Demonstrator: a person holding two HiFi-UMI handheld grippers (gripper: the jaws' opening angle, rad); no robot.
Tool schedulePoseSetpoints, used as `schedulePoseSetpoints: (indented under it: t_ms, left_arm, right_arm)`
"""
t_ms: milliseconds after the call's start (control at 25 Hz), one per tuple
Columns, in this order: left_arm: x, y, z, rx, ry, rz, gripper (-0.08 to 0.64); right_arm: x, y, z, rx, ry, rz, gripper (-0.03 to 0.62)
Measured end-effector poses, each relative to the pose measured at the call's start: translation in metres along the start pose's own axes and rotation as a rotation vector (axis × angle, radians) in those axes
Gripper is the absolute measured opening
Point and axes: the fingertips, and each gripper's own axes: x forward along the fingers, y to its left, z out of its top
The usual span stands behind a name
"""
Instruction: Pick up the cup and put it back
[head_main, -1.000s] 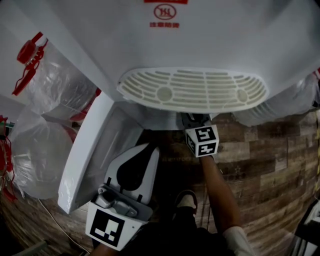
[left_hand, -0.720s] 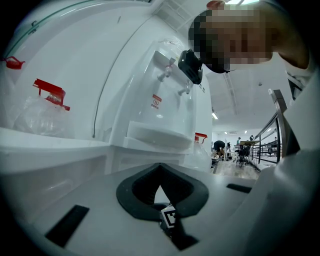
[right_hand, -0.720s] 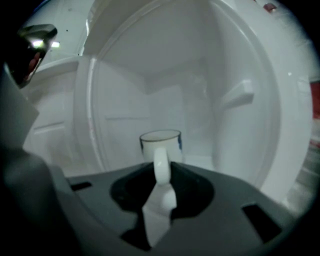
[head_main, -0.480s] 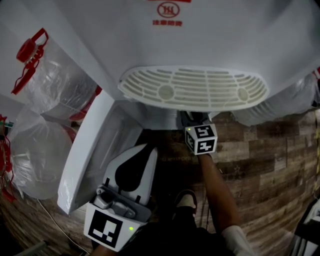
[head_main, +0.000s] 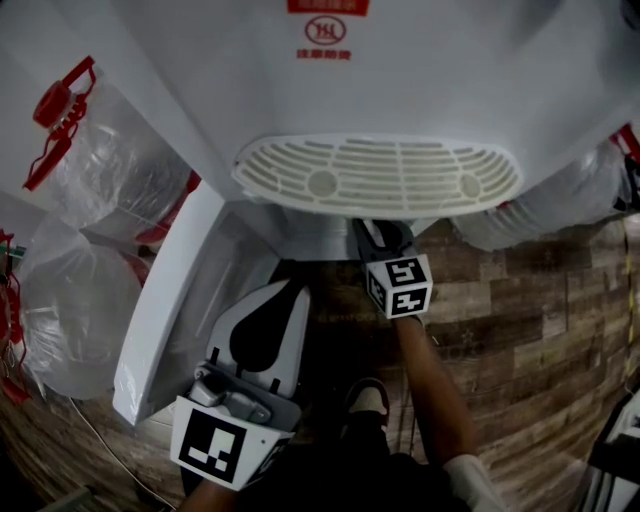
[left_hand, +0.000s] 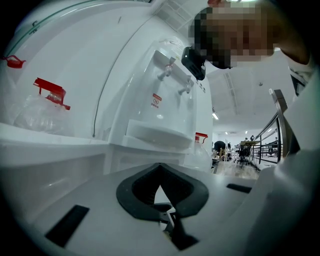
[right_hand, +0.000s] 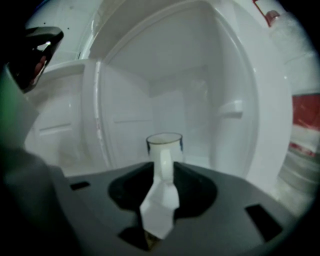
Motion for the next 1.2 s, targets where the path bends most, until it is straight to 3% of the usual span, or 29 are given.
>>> schedulePoseSetpoints:
  t_ms: [320,520,640,880,1200]
  left_arm:
    - [0.016,0.013,-0.018,-0.009,0.019,0.031,0.006]
    - [0.024,0.015,-0.029,-0.037,0.038,0.042,0.006]
    - [0.026,0.017,-0.027,-0.057,0.035,0.047,0.006]
    - [0.032,0.011,-0.021,-0.036,0.025,0.035,0.006]
    - [0.050,0.013,-0.021,0.032,0.033,0.073,0.006]
  right_arm:
    - [-0.038,0.013,0.012,-0.003,-0.012,0.008,0.120]
    - [-0.071,0.034,0.034,-0.021,-0.042,0.067,0.116]
    - [-0.093,0.045,0.056,-0.076,-0.074,0.086,0.073]
    - [-0.135,0.068,0.102,-0.077,-0.155,0.139,0.026]
    - [-0.163,0.057,0.133,-0.018,-0.185,0.082,0.023]
